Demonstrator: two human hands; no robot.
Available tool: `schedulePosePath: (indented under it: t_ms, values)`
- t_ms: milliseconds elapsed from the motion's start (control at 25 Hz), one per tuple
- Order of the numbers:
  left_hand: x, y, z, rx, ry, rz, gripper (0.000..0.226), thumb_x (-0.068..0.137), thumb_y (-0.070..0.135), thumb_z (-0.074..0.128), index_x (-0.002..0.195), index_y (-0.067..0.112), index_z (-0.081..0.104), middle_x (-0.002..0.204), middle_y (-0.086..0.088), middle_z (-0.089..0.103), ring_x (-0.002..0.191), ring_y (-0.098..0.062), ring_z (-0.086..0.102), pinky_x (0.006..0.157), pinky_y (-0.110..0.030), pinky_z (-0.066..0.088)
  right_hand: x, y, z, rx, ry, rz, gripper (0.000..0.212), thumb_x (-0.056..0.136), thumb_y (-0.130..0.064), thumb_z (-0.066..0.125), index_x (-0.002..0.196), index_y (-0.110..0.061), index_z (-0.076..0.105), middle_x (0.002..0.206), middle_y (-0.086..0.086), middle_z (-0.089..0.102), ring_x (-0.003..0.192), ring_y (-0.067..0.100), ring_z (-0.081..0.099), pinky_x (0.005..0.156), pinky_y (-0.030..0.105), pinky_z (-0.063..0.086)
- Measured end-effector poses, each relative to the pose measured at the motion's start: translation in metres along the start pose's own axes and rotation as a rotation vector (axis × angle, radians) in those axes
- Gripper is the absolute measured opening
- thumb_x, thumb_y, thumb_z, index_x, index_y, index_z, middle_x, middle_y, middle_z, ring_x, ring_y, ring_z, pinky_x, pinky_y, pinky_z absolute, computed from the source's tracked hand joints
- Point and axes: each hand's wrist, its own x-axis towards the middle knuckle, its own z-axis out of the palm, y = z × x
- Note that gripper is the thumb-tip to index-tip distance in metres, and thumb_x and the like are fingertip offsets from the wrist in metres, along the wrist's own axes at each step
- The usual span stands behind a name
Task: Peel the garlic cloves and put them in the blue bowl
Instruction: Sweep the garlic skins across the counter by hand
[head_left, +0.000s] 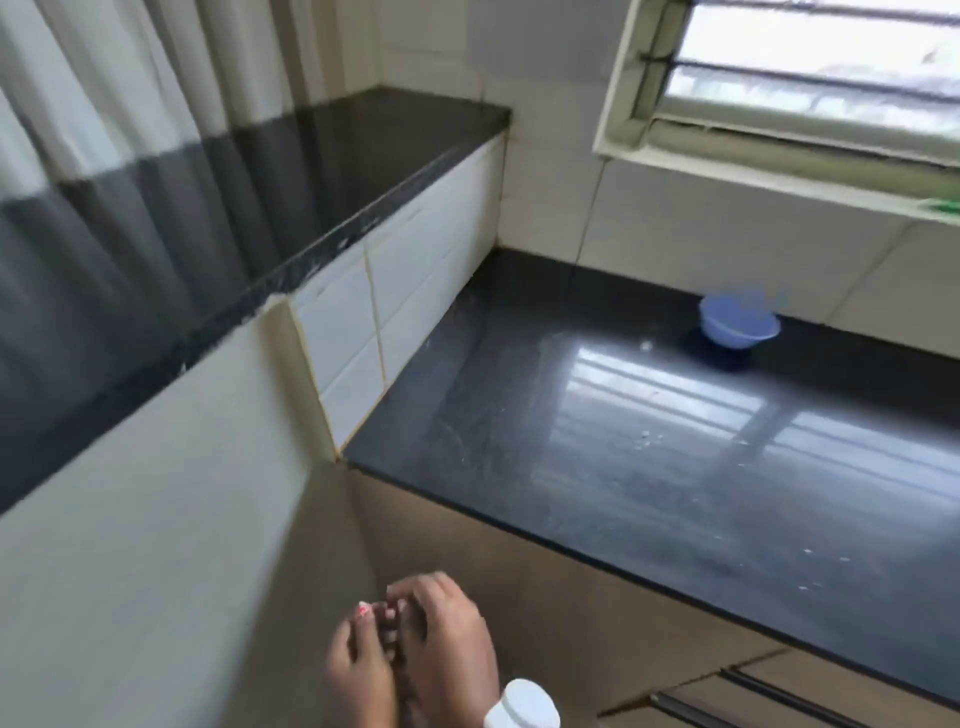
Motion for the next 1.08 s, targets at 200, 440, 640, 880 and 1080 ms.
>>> schedulePosePath:
  t_ms: [200, 440, 640, 880, 1080]
  values:
    - [-0.067, 0.071, 0.053, 0.061, -0.355, 0.601, 0.024, 0.082, 0.045, 0.046, 0.081, 0.035, 0.068, 0.078, 0.013, 0.069, 0.069, 0.001, 0.06, 0.066, -0.009, 0.044, -0.003, -0.018, -0.196, 0.061, 0.48, -0.059, 0.033, 0.09, -0.033, 0.043, 0.11, -0.021, 0.067, 0.11, -0.002, 0.065, 0.103, 0.014, 0.06, 0.09, 0.015, 0.038]
    - [-0.073, 0.064, 0.148, 0.657, -0.702, 1.001, 0.042, 0.089, 0.046, 0.041, 0.122, 0.027, 0.059, 0.134, 0.018, 0.052, 0.137, -0.012, 0.035, 0.11, -0.02, 0.024, -0.028, 0.109, -0.295, -0.355, 0.326, 0.7, 0.087, 0.097, -0.062, 0.023, 0.152, -0.002, -0.005, 0.163, 0.016, -0.003, 0.15, 0.029, -0.003, 0.121, 0.041, 0.002]
    - [-0.053, 0.039, 0.202, 1.053, -0.754, 1.157, 0.068, 0.093, 0.058, 0.015, 0.13, 0.013, 0.05, 0.14, -0.001, 0.049, 0.13, -0.021, 0.041, 0.111, -0.026, 0.009, -0.008, 0.163, -0.304, -0.47, 0.02, 0.601, 0.094, 0.095, -0.065, 0.009, 0.129, 0.011, 0.054, 0.136, 0.022, 0.055, 0.122, 0.033, 0.058, 0.116, 0.033, 0.001]
    - [-0.054, 0.053, 0.237, 1.195, -0.806, 1.04, 0.064, 0.097, 0.05, 0.007, 0.139, 0.011, 0.037, 0.138, 0.001, 0.052, 0.132, -0.01, 0.031, 0.11, -0.024, 0.006, 0.087, 0.161, -0.323, -0.521, 0.024, 0.19, 0.118, 0.048, -0.077, -0.038, 0.143, -0.007, -0.025, 0.147, -0.003, -0.03, 0.139, 0.008, -0.025, 0.114, 0.029, -0.022]
    - [-0.046, 0.051, 0.244, 1.169, -0.679, 1.112, 0.061, 0.093, 0.045, 0.031, 0.144, 0.011, 0.034, 0.143, 0.004, 0.045, 0.139, -0.005, 0.028, 0.11, -0.022, 0.008, 0.131, 0.154, -0.316, -0.554, -0.09, -0.049, 0.097, 0.069, -0.07, -0.026, 0.147, -0.011, -0.023, 0.153, -0.006, -0.025, 0.145, 0.011, -0.022, 0.114, 0.028, -0.021]
